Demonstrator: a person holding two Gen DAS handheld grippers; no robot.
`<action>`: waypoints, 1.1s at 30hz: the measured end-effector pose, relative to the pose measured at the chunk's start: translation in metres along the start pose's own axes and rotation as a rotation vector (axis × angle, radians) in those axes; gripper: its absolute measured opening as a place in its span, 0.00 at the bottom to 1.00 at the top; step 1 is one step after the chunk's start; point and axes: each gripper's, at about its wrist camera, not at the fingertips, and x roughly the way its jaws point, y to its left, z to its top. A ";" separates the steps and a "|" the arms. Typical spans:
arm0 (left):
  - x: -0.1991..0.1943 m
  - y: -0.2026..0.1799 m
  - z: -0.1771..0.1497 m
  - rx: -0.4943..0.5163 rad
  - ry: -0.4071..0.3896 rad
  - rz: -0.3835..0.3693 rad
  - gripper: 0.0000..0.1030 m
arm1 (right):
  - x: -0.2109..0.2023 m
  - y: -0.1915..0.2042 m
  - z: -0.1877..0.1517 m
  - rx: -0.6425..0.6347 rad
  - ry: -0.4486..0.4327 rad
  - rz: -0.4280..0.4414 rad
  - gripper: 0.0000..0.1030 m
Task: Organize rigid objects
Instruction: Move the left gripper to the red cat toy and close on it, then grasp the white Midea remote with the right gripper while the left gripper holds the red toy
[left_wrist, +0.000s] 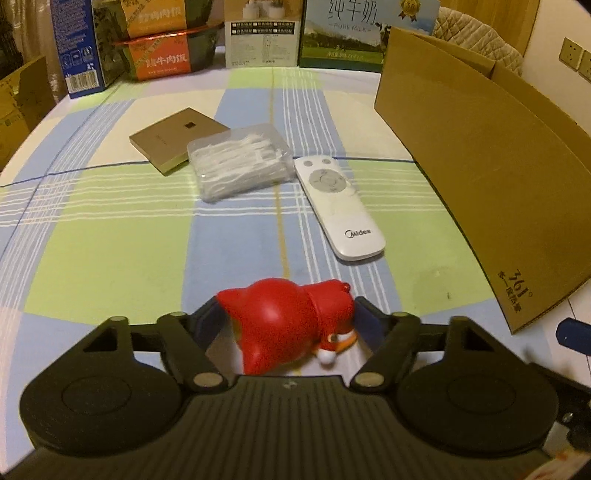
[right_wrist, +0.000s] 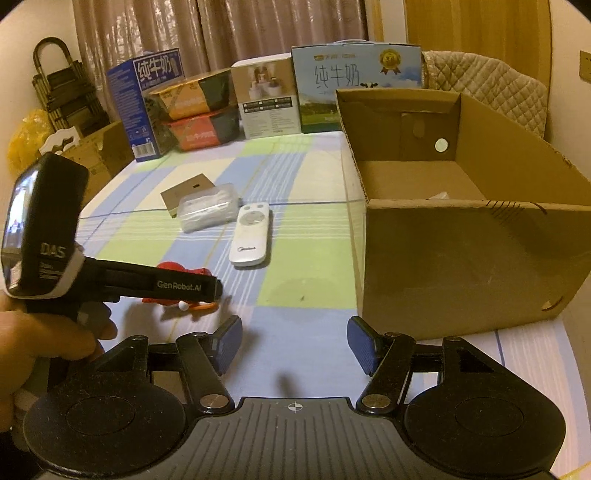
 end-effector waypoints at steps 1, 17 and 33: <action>-0.001 0.002 0.000 0.006 0.001 -0.002 0.62 | 0.000 0.000 0.000 -0.001 0.001 0.003 0.58; -0.022 0.099 0.014 0.090 -0.036 0.045 0.62 | 0.059 0.049 0.030 -0.124 -0.021 0.082 0.59; -0.007 0.101 0.032 0.083 -0.045 -0.042 0.62 | 0.165 0.039 0.072 -0.123 0.001 0.021 0.58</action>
